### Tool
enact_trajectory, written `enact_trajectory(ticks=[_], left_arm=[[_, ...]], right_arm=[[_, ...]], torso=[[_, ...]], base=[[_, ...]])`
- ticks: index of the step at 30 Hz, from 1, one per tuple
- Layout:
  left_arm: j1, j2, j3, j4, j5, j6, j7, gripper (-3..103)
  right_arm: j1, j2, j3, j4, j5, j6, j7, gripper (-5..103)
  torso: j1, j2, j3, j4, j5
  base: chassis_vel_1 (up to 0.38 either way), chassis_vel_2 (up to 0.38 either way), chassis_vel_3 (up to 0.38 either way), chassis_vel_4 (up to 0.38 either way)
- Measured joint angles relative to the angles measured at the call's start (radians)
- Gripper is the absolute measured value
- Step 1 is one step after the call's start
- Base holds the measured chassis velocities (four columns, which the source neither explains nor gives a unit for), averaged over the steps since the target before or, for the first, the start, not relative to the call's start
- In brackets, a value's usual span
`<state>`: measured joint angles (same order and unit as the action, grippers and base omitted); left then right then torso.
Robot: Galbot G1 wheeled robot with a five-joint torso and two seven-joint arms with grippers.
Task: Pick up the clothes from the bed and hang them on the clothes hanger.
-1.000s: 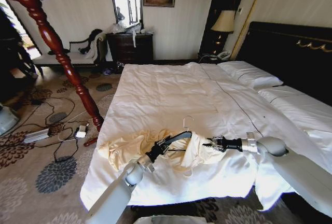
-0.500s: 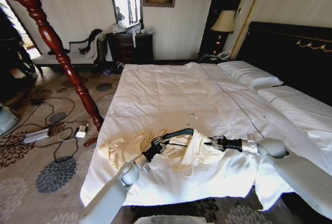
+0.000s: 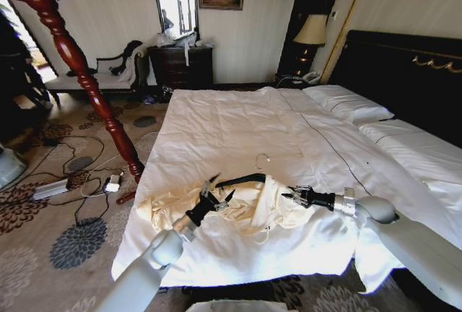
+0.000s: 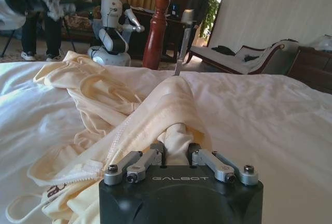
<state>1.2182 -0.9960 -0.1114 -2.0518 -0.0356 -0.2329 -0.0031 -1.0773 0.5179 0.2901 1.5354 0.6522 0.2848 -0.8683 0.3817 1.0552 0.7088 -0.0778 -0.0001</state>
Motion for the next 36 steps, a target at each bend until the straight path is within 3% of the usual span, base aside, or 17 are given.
enact_trajectory(ticks=[2,3,6,13,16,18,20,22,24,25,27,33,36], left_arm=[[-0.012,0.033,-0.075,-0.039,-0.181,0.073,-0.069,100],[-0.012,0.033,-0.075,-0.039,-0.181,0.073,-0.069,100],[-0.034,0.058,-0.186,0.024,-0.284,0.123,-0.170,100],[-0.033,0.065,-0.229,0.139,-0.307,0.184,-0.284,100],[-0.031,0.068,-0.227,0.183,-0.334,0.266,-0.346,100],[-0.031,0.069,-0.223,0.188,-0.347,0.285,-0.352,100],[-0.027,0.076,-0.214,0.185,-0.373,0.294,-0.335,100],[0.005,0.096,-0.200,0.143,-0.422,0.283,-0.239,100],[0.010,0.099,-0.199,0.137,-0.426,0.281,-0.227,100],[0.039,0.108,-0.192,0.108,-0.438,0.266,-0.168,100],[0.069,0.109,-0.184,0.078,-0.447,0.246,-0.118,100],[0.112,0.101,-0.152,0.031,-0.517,0.248,-0.059,100],[0.122,0.099,-0.125,0.038,-0.515,0.249,-0.039,100]], right_arm=[[-0.004,0.000,0.000,0.026,0.003,0.021,0.006,19],[-0.004,0.000,0.000,0.026,0.003,0.021,0.006,19],[-0.009,0.000,0.001,0.051,-0.004,0.040,0.007,19],[-0.019,0.007,0.009,0.066,-0.020,0.069,0.007,19],[-0.030,-0.005,0.027,0.113,0.068,0.111,0.004,19],[-0.030,-0.011,0.035,0.137,0.107,0.116,0.004,19],[-0.020,-0.026,0.048,0.177,0.172,0.119,0.004,19],[0.006,-0.049,0.061,0.212,0.230,0.119,0.007,19],[0.010,-0.052,0.062,0.216,0.238,0.118,0.008,19],[0.023,-0.066,0.067,0.228,0.270,0.114,0.015,19],[0.030,-0.078,0.068,0.241,0.300,0.108,0.024,19],[0.026,-0.086,0.069,0.279,0.323,0.103,0.034,19],[0.022,-0.087,0.069,0.310,0.325,0.098,0.041,19]], torso=[[0.000,0.000,0.000,-0.0003,0.0000],[0.000,0.000,0.000,-0.0003,0.0000],[0.000,0.000,0.000,0.0001,-0.0002],[0.000,0.000,0.000,-0.0001,-0.0002],[0.000,0.000,0.000,-0.0001,0.0000],[0.000,0.000,0.000,-0.0001,-0.0001],[0.000,0.000,0.000,-0.0002,-0.0001],[0.000,0.000,0.000,-0.0001,-0.0002],[0.000,0.000,0.000,0.0000,-0.0002],[0.000,0.000,0.000,0.0000,0.0001],[0.000,0.000,0.000,0.0000,0.0000],[0.000,0.000,0.000,-0.0003,0.0004],[0.000,0.000,0.000,0.0000,0.0002]], base=[[0.000,0.000,0.000,0.000],[0.000,0.000,0.000,0.000],[0.000,0.000,0.000,0.000],[0.000,0.000,0.000,0.000],[0.000,0.000,0.000,0.000],[0.000,0.000,0.000,0.000],[0.000,0.000,0.000,0.000],[0.000,0.000,0.000,0.000],[0.000,0.000,0.000,0.000],[0.000,0.000,0.000,0.000],[0.000,0.000,0.000,0.000],[0.000,0.000,0.000,0.000],[0.000,0.000,0.000,0.000]])
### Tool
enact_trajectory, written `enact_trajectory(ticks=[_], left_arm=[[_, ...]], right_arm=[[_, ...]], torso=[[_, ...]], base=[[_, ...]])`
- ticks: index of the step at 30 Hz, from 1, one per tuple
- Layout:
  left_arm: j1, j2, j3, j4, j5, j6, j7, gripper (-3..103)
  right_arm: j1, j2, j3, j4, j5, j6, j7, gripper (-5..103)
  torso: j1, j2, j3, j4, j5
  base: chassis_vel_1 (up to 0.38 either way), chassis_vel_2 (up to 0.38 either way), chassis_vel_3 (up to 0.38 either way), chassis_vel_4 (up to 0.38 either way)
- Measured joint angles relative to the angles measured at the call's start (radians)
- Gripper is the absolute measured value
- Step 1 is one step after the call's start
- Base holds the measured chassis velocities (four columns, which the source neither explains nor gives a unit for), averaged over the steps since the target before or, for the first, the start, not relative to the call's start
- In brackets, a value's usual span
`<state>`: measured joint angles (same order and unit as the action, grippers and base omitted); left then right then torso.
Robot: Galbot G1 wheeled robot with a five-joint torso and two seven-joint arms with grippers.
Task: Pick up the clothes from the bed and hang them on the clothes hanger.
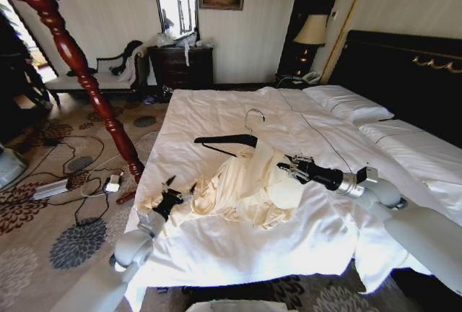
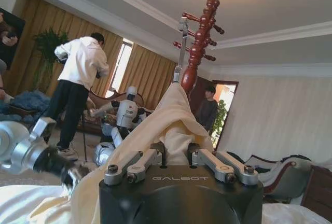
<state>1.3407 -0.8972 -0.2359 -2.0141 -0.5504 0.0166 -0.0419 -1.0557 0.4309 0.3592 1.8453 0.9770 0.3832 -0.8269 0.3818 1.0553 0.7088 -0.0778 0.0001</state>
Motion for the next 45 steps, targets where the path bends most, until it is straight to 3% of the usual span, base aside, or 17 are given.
enact_trajectory(ticks=[9,14,16,18,19,22,23,28,30,31,33,34,36,41,42,44,45], left_arm=[[-0.036,-0.047,0.052,0.037,0.015,0.002,0.010,101],[-0.072,-0.082,0.085,0.076,0.029,0.009,0.017,86],[-0.085,-0.097,0.100,0.094,0.032,0.019,0.019,76],[-0.093,-0.105,0.109,0.104,0.032,0.025,0.019,76],[-0.104,-0.118,0.122,0.118,0.034,0.034,0.019,64],[-0.113,-0.130,0.132,0.131,0.037,0.044,0.019,55],[-0.113,-0.130,0.132,0.131,0.037,0.044,0.019,55],[-0.120,-0.148,0.142,0.145,0.035,0.063,0.019,77],[-0.119,-0.150,0.142,0.145,0.037,0.063,0.020,79],[-0.116,-0.151,0.143,0.142,0.041,0.060,0.024,85],[-0.114,-0.152,0.143,0.139,0.046,0.058,0.027,85],[-0.105,-0.152,0.143,0.129,0.062,0.048,0.039,93],[-0.096,-0.153,0.145,0.125,0.087,0.033,0.052,97],[-0.085,-0.157,0.148,0.125,0.105,0.024,0.059,90],[-0.083,-0.161,0.150,0.129,0.109,0.022,0.060,80],[-0.083,-0.163,0.153,0.132,0.110,0.021,0.061,80],[-0.083,-0.163,0.155,0.132,0.111,0.021,0.062,74]], right_arm=[[0.000,-0.009,-0.010,0.035,-0.005,-0.008,0.008,19],[0.006,-0.012,-0.015,0.041,-0.005,-0.008,0.010,19],[0.008,-0.012,-0.016,0.045,-0.004,-0.008,0.010,19],[0.010,-0.012,-0.018,0.047,-0.003,-0.009,0.010,19],[0.012,-0.013,-0.018,0.051,-0.001,-0.009,0.010,19],[0.014,-0.015,-0.018,0.056,0.003,-0.009,0.010,19],[0.014,-0.015,-0.018,0.056,0.003,-0.009,0.010,19],[0.017,-0.023,-0.014,0.067,0.011,-0.010,0.011,19],[0.017,-0.023,-0.013,0.068,0.011,-0.010,0.011,19],[0.018,-0.024,-0.012,0.068,0.011,-0.010,0.011,19],[0.019,-0.024,-0.012,0.069,0.011,-0.010,0.011,19],[0.020,-0.024,-0.010,0.070,0.012,-0.010,0.011,19],[0.021,-0.024,-0.010,0.071,0.012,-0.010,0.012,19],[0.021,-0.024,-0.010,0.074,0.013,-0.012,0.016,19],[0.021,-0.024,-0.010,0.076,0.015,-0.013,0.018,19],[0.022,-0.025,-0.009,0.078,0.016,-0.013,0.019,19],[0.022,-0.025,-0.009,0.078,0.016,-0.013,0.020,19]], torso=[[0.000,0.000,0.000,-0.0002,-0.0001],[0.000,0.000,0.000,-0.0002,0.0000],[0.000,0.000,0.000,-0.0001,0.0000],[0.000,0.000,0.000,-0.0001,0.0000],[0.000,0.000,0.000,-0.0002,-0.0001],[0.000,0.000,0.000,-0.0002,0.0000],[0.000,0.000,0.000,-0.0002,0.0000],[0.000,0.000,0.000,-0.0001,0.0000],[0.000,0.000,0.000,-0.0002,0.0000],[0.000,0.000,0.000,-0.0002,0.0000],[0.000,0.000,0.000,-0.0001,0.0000],[0.000,0.000,0.000,-0.0001,0.0000],[0.000,0.000,0.000,-0.0001,0.0000],[0.000,0.000,0.000,-0.0001,0.0000],[0.000,0.000,0.000,-0.0001,0.0000],[0.000,0.000,0.000,-0.0001,-0.0001],[0.000,0.000,0.000,-0.0001,-0.0001]], base=[[0.000,0.000,0.000,0.000],[0.000,0.000,0.000,0.000],[0.000,0.000,0.000,0.000],[0.000,0.000,0.000,0.000],[0.000,0.000,0.000,0.000],[0.000,0.000,0.000,0.000],[0.000,0.000,0.000,0.000],[0.000,0.000,0.000,0.000],[0.000,0.000,0.000,0.000],[0.000,0.000,0.000,0.000],[0.000,0.000,0.000,0.000],[0.000,0.000,0.000,0.000],[0.000,0.000,0.000,0.000],[0.000,0.000,0.000,0.000],[0.000,0.000,0.000,0.000],[0.000,0.000,0.000,0.000],[0.000,0.000,0.000,0.000]])
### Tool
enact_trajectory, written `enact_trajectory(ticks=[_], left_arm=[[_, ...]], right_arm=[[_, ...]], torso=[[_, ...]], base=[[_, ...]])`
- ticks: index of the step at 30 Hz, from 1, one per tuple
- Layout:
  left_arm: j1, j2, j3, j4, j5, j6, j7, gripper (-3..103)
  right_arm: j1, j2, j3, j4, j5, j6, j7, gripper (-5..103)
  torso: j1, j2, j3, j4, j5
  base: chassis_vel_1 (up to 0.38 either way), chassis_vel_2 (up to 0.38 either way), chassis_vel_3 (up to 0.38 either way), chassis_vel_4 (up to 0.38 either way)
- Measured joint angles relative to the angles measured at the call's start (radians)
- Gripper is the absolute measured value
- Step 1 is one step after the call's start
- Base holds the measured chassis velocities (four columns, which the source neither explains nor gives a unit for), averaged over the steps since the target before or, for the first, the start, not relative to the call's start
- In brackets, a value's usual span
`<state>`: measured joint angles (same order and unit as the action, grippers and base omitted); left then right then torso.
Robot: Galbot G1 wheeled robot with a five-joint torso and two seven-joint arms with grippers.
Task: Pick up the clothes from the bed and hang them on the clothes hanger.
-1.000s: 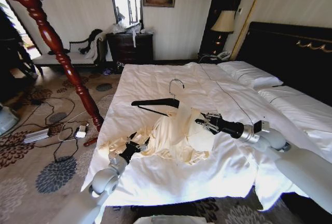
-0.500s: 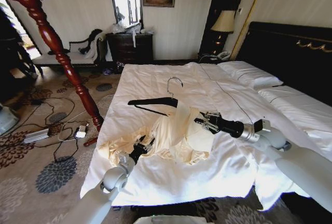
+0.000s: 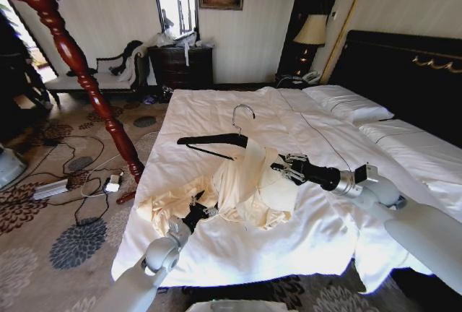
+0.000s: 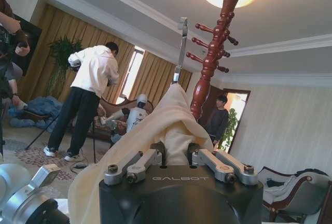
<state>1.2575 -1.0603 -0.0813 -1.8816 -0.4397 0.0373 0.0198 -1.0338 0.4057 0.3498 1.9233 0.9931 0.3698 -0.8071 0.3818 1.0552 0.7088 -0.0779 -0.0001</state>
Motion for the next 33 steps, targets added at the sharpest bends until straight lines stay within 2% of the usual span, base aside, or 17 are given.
enact_trajectory(ticks=[2,4,22,33], left_arm=[[0.004,-0.002,0.008,-0.001,0.002,-0.016,0.007,64],[0.009,-0.002,0.008,-0.007,0.002,-0.023,0.008,62],[0.043,0.020,0.010,-0.020,-0.036,-0.040,0.011,61],[0.035,-0.005,0.040,0.017,-0.018,-0.035,0.017,60]], right_arm=[[0.001,-0.002,0.001,0.001,0.003,-0.001,0.005,19],[0.001,-0.003,0.002,0.001,0.003,-0.001,0.006,19],[0.006,0.002,0.003,-0.006,0.008,-0.002,0.010,19],[0.007,-0.001,0.005,-0.001,0.013,-0.002,0.010,19]], torso=[[0.000,0.000,0.000,-0.0001,0.0000],[0.000,0.000,0.000,-0.0001,-0.0001],[0.000,0.000,0.000,0.0000,0.0000],[0.000,0.000,0.000,0.0000,0.0000]], base=[[0.000,0.000,0.000,0.000],[0.000,0.000,0.000,0.000],[0.000,0.000,0.000,0.000],[0.000,0.000,0.000,0.000]])
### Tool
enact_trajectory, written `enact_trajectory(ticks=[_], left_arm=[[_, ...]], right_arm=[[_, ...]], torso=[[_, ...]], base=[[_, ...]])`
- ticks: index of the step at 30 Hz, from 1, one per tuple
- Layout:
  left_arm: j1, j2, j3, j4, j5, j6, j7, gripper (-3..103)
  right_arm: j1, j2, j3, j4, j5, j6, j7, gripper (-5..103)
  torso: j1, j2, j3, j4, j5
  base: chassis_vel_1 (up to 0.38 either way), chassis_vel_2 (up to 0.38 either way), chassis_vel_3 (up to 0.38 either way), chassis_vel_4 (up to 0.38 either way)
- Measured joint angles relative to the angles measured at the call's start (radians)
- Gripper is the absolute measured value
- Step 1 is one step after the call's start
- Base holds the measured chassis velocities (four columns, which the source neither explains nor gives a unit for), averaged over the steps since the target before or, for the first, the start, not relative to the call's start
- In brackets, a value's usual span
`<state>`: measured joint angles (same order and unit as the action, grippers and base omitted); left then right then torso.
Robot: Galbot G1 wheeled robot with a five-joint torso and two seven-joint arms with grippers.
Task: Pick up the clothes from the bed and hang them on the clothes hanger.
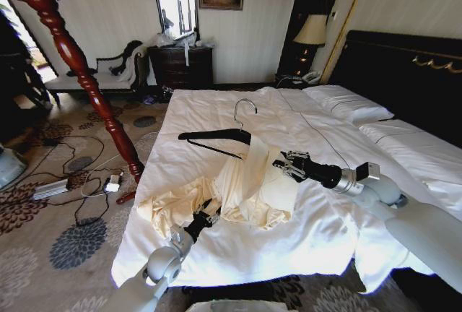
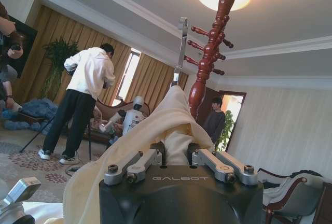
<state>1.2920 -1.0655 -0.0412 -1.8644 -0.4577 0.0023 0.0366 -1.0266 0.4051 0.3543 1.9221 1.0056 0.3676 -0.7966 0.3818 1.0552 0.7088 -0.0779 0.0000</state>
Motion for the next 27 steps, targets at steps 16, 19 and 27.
enact_trajectory(ticks=[16,19,27], left_arm=[[-0.017,-0.013,-0.020,-0.011,-0.013,-0.003,-0.004,7],[-0.014,0.004,-0.039,-0.032,-0.035,-0.004,-0.010,3],[-0.005,0.076,-0.119,-0.093,-0.129,-0.007,-0.026,0]], right_arm=[[-0.006,0.004,0.003,0.005,0.002,-0.001,0.008,19],[-0.007,0.007,0.004,0.001,0.001,-0.001,0.012,19],[-0.004,0.016,0.011,-0.019,0.005,0.000,0.027,19]], torso=[[0.000,0.000,0.000,0.0000,0.0000],[0.000,0.000,0.000,0.0000,-0.0001],[0.000,0.000,0.000,0.0000,-0.0002]], base=[[0.000,0.000,0.000,0.000],[0.000,0.000,0.000,0.000],[0.000,0.000,0.000,0.000]])
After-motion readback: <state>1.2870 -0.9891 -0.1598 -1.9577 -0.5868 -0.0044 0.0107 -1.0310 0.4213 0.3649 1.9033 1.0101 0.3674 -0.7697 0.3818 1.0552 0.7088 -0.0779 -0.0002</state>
